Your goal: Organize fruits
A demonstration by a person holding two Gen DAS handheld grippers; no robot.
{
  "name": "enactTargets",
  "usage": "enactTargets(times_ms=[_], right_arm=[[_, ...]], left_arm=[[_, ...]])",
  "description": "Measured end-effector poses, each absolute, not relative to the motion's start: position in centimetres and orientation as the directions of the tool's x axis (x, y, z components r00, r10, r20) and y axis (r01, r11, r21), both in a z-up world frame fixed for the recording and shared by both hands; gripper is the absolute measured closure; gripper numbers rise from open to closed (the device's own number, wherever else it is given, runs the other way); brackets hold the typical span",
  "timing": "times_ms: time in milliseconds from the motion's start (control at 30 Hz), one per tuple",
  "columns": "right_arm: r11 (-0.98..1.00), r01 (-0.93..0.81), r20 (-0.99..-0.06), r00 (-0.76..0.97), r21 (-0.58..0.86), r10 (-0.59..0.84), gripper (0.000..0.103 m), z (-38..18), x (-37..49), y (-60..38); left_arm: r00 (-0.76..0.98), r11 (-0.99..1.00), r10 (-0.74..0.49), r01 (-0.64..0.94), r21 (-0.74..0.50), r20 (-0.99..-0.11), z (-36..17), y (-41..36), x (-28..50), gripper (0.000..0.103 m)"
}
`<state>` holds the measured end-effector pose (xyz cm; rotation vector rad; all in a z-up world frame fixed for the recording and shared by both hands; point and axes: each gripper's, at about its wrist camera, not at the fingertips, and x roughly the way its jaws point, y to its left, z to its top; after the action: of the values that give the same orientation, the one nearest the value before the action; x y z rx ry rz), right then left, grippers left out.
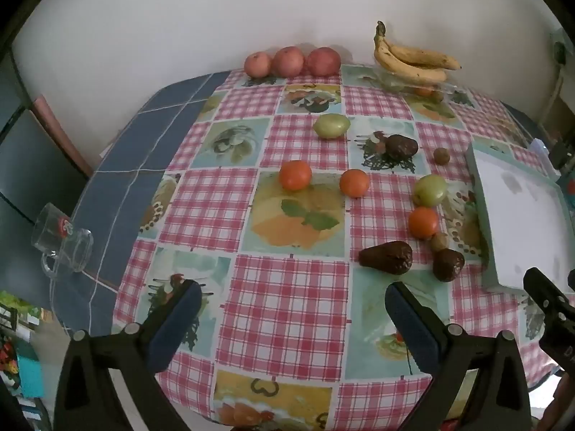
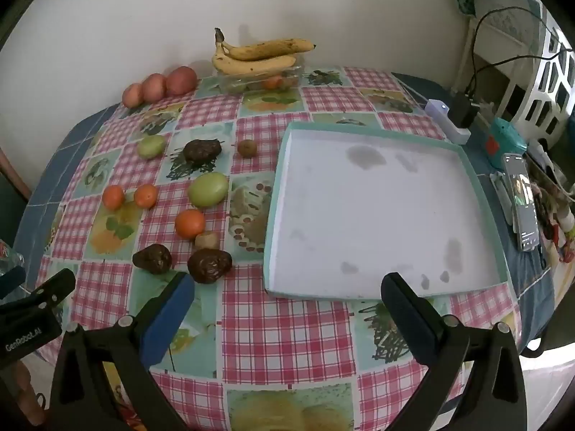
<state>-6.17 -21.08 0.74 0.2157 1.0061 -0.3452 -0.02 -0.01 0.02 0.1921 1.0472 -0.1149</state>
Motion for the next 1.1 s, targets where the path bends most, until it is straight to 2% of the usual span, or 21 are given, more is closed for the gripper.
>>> enactTargets(times_ms=[1100], right_arm=[[0.926, 0.376, -0.858, 0.485, 0.029, -0.17, 0.0, 0.25, -6.0, -21.0]], left_arm=[[0.494, 0.978, 0.0, 0.181, 0.103, -0.869, 0.14, 0.13, 0.1, 0.0]])
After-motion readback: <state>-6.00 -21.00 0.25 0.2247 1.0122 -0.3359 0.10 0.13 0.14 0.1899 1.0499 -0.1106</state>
